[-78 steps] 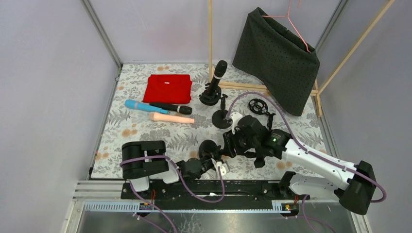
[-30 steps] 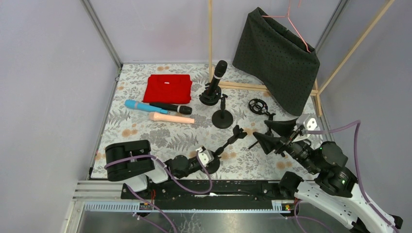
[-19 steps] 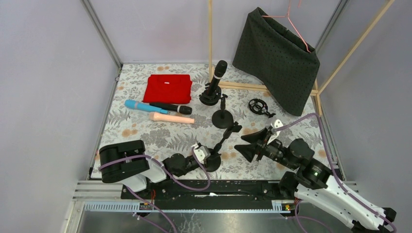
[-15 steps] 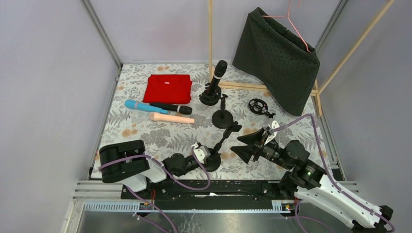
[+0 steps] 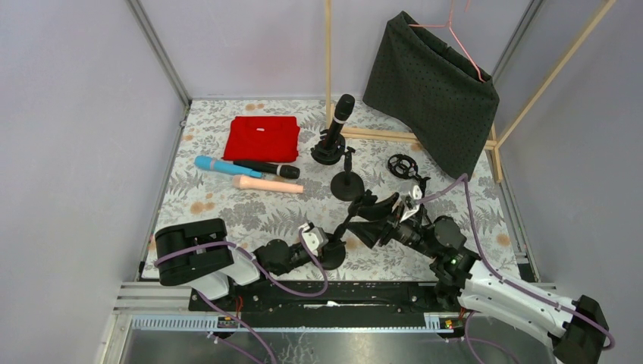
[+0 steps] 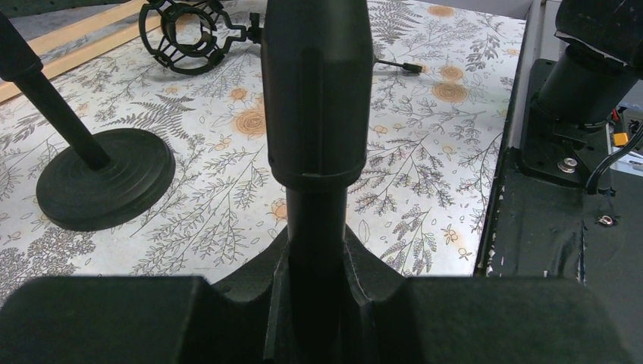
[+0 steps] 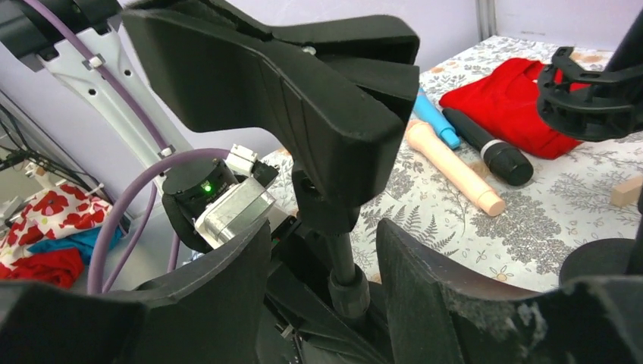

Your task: Attach the microphones to the stand

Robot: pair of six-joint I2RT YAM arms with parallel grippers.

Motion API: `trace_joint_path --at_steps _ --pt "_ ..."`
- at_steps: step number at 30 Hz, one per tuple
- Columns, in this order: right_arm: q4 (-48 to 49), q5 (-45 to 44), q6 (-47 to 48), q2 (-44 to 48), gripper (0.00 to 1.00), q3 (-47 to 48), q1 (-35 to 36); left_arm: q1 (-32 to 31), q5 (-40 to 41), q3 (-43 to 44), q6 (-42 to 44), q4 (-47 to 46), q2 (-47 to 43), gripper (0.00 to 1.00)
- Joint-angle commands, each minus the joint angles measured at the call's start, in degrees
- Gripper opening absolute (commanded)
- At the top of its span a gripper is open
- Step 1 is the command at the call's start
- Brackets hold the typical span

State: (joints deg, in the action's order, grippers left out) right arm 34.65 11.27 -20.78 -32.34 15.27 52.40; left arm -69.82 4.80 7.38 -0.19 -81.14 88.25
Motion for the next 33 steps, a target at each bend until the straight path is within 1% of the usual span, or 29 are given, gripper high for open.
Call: trace_joint_path --at_steps 1,6,8,11,13,14,15,18,21,22,23,24,25,31,33 --pt "9.81 4.14 0.89 -5.01 0.56 0.93 0.29 0.29 -2.34 1.68 -1.22 -10.61 -0.29 0.00" --pt "13.00 5.25 0.96 -8.74 0.41 0.67 0.32 0.39 -3.74 1.42 -1.31 -10.61 -0.78 0.00" --pt "13.77 5.42 1.11 -9.35 0.34 0.43 0.26 0.47 -4.44 1.37 -1.39 -10.61 -0.88 0.00" --pt "14.32 5.60 1.38 -9.60 0.17 0.28 0.31 0.56 -4.53 1.43 -1.56 -10.61 -0.73 0.00" --pt "14.18 5.41 1.35 -9.54 0.04 0.34 0.28 0.56 -4.53 1.46 -1.82 -10.58 -0.50 0.00" --pt "13.95 5.10 1.21 -9.47 0.00 0.37 0.31 0.56 -4.53 1.50 -1.98 -10.58 -0.44 0.04" --pt "13.69 4.98 1.23 -9.39 0.00 0.38 0.32 0.56 -4.53 1.43 -2.24 -10.55 -0.33 0.14" --pt "12.63 4.40 1.68 -9.03 0.00 0.68 0.33 0.65 -3.39 1.51 -3.04 -10.57 -0.23 0.50" --pt "11.40 3.97 2.65 -8.48 0.00 1.15 0.31 0.61 -2.65 1.65 -3.35 -10.53 -0.27 0.78" --pt "11.05 3.87 2.87 -8.20 0.00 1.17 0.31 0.65 -2.34 1.67 -3.45 -10.53 -0.22 0.86" --pt "10.92 3.67 3.05 -8.02 0.00 1.17 0.30 0.65 -2.24 1.72 -3.50 -10.53 -0.20 0.90" --pt "10.76 3.49 3.22 -7.82 0.00 1.21 0.32 0.64 -2.12 1.82 -3.48 -10.53 -0.11 0.96" --pt "10.66 3.31 3.31 -7.68 0.00 1.27 0.32 0.65 -2.16 1.91 -3.52 -10.48 -0.05 0.98" --pt "7.79 -1.01 5.55 -6.17 0.00 1.95 0.29 0.65 -1.85 1.29 -5.27 -10.20 -0.51 0.99" --pt "5.45 -3.30 7.39 -5.89 0.00 2.90 0.33 0.65 0.30 0.24 -6.94 -9.55 -1.83 0.99"
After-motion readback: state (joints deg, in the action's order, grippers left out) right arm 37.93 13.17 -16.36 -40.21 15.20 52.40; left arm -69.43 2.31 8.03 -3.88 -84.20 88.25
